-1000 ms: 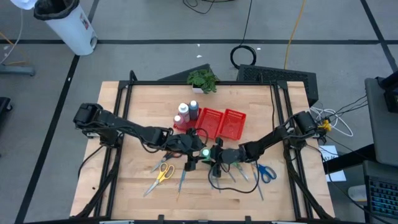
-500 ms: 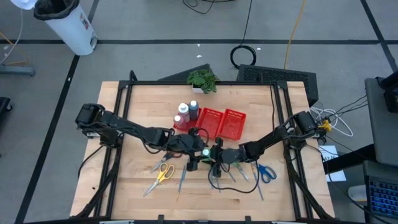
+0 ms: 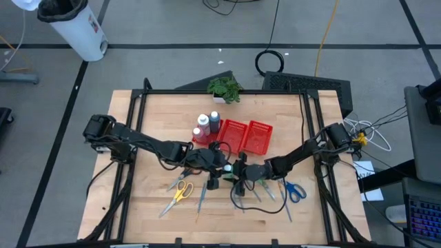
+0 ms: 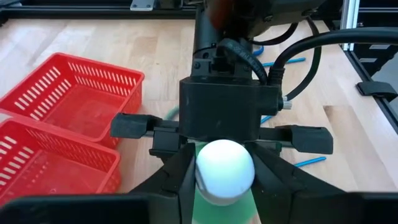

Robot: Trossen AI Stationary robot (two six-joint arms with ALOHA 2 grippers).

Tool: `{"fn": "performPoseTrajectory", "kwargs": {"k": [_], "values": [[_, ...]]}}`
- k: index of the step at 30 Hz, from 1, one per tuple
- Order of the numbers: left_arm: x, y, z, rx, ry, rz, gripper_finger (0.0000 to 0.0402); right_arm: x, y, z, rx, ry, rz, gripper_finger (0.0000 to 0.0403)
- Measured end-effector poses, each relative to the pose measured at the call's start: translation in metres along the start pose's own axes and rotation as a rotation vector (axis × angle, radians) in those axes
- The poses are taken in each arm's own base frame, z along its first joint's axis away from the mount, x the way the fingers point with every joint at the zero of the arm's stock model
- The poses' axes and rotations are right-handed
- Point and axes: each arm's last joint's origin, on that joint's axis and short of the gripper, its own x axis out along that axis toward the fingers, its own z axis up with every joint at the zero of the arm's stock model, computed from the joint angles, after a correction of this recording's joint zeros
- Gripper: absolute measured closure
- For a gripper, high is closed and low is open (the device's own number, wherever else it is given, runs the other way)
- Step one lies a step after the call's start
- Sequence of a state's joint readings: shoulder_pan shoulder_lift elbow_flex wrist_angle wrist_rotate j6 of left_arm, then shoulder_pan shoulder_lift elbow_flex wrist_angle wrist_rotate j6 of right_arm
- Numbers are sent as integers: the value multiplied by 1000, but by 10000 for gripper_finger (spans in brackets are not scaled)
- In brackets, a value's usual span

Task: Pick & Place Paint Supplies
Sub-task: Put the green paint bottle into the left red bin

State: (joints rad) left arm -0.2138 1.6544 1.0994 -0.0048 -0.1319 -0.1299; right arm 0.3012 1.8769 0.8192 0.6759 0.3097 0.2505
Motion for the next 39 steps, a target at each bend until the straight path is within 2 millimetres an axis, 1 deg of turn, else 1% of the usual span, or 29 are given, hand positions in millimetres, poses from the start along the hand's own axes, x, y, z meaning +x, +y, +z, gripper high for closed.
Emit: {"fn": "performPoseTrajectory", "kwargs": {"k": [2,4,6,10,12,16,19,21,23,27,34,39], "values": [[-7,1,5,-4,-19,9,280,0,0,3,4,-24,2,190],[-19,2,11,-2,-30,18,280,-1,1,6,10,-48,4,172],[-30,2,23,3,-68,25,280,0,1,5,10,-48,4,156],[-53,4,37,-2,-96,64,280,0,1,6,15,-60,5,135],[-63,5,41,-3,-111,78,280,0,1,6,15,-58,5,128],[-85,11,50,27,-164,183,280,0,2,4,12,-41,17,125],[-99,17,50,31,-155,306,280,0,2,5,14,-50,16,128],[-104,23,50,14,-147,361,280,0,2,5,16,-53,16,130],[-107,30,50,-9,-139,391,280,0,2,5,16,-55,18,132],[-105,46,45,-53,-91,442,280,0,2,5,15,-51,18,132],[-93,77,24,-170,-37,533,280,0,2,5,14,-49,17,134],[-88,87,12,-218,-36,559,280,0,2,5,14,-49,16,135]]}}
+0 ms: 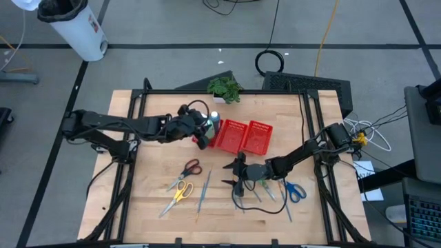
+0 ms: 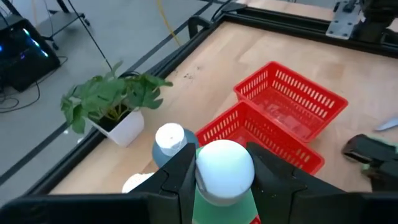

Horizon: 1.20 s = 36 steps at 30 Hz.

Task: Pick & Place Paint Supplies
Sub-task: Put the green paint bottle into the left red bin

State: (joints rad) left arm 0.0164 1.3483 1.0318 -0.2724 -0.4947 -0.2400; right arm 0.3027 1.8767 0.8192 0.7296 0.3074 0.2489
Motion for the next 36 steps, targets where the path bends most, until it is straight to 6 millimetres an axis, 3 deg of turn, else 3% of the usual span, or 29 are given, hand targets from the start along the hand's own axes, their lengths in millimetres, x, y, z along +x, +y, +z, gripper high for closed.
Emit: {"fn": "performPoseTrajectory", "kwargs": {"k": [16,26,36], "values": [[17,1,-36,-46,36,-11,280,0,0,0,0,-2,-1,135],[33,-2,-47,-47,49,-5,279,0,0,1,3,-8,-1,135],[41,0,-48,-49,56,1,189,0,0,1,1,-4,-3,135]]}}
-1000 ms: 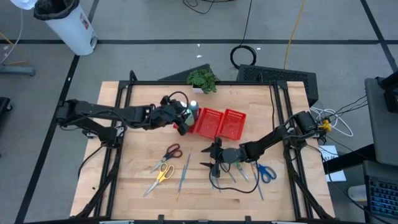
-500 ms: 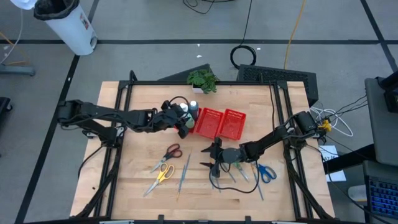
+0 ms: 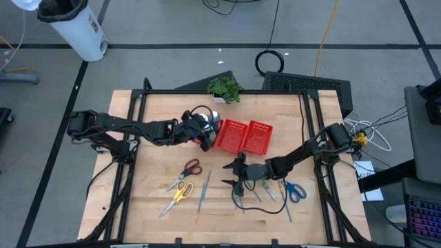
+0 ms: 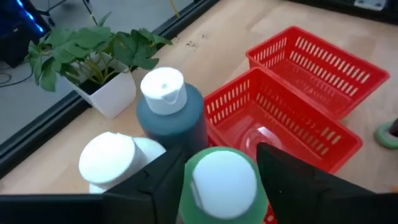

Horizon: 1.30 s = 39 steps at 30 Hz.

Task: Pick & Place Paint Supplies
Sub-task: Put the green paint bottle into the left red bin, then put the blue scissors into the middle red bin

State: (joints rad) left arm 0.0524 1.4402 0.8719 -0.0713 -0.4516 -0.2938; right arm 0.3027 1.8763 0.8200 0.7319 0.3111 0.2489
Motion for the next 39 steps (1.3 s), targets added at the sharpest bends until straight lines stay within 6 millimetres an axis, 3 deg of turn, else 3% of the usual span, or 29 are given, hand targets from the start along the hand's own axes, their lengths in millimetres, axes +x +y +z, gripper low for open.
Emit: {"fn": "performPoseTrajectory", "kwargs": {"k": [11,17,22,27,35,39], "values": [[-3,-2,9,11,-77,-29,175,0,0,0,0,1,0,135],[-15,0,22,-2,-130,-45,174,0,0,0,-1,2,-1,135],[-41,1,41,-9,-184,-78,174,0,0,0,-1,5,-1,135],[-81,6,50,-6,-230,-126,174,0,0,-1,-2,8,-1,135],[-141,19,40,-11,-203,-225,174,0,1,0,1,4,29,135],[-153,19,22,-18,-200,-214,174,-11,6,20,10,-36,149,135]]}}
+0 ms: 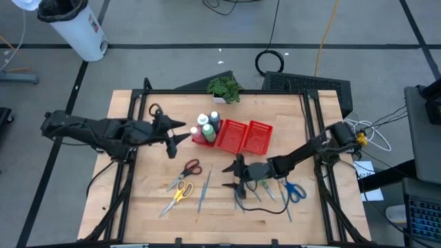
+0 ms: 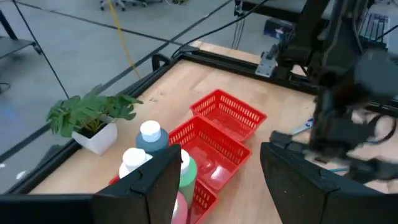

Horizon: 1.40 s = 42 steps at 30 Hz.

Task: Pick & Place Paint Supplies
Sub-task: Put the blue scissors into the middle red bin

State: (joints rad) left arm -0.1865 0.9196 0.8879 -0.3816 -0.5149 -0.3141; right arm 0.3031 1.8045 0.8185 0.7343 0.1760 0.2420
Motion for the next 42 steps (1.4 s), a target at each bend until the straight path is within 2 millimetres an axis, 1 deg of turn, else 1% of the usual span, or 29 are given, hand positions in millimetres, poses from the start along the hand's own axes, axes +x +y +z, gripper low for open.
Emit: {"fn": "performPoseTrajectory", "kwargs": {"k": [3,8,11,16,20,23,26,28,31,36,40,42], "values": [[-2,0,-20,-6,17,42,174,-16,4,22,3,-9,58,135],[3,0,-49,-36,64,78,174,-52,8,45,-9,81,55,135],[5,-1,-63,-43,97,69,174,-72,11,48,-13,145,-37,135],[5,-4,-87,-68,145,55,174,-107,20,44,17,265,-152,135],[6,-4,-104,-104,180,55,174,-135,31,30,118,417,-191,135],[7,-3,-117,-141,197,60,174,-154,37,15,241,585,-240,135],[10,-2,-128,-168,189,53,174,-174,41,-2,355,764,-336,135],[11,-1,-133,-173,186,52,174,-186,43,-12,395,859,-427,135],[12,-1,-136,-185,173,45,174,-201,45,-29,444,936,-536,135],[13,-1,-137,-192,167,41,174,-214,40,-61,530,1020,-637,135],[13,0,-136,-189,152,60,174,-216,33,-84,577,1067,-633,136],[13,0,-136,-188,141,74,174,-216,31,-91,599,1066,-619,138]]}}
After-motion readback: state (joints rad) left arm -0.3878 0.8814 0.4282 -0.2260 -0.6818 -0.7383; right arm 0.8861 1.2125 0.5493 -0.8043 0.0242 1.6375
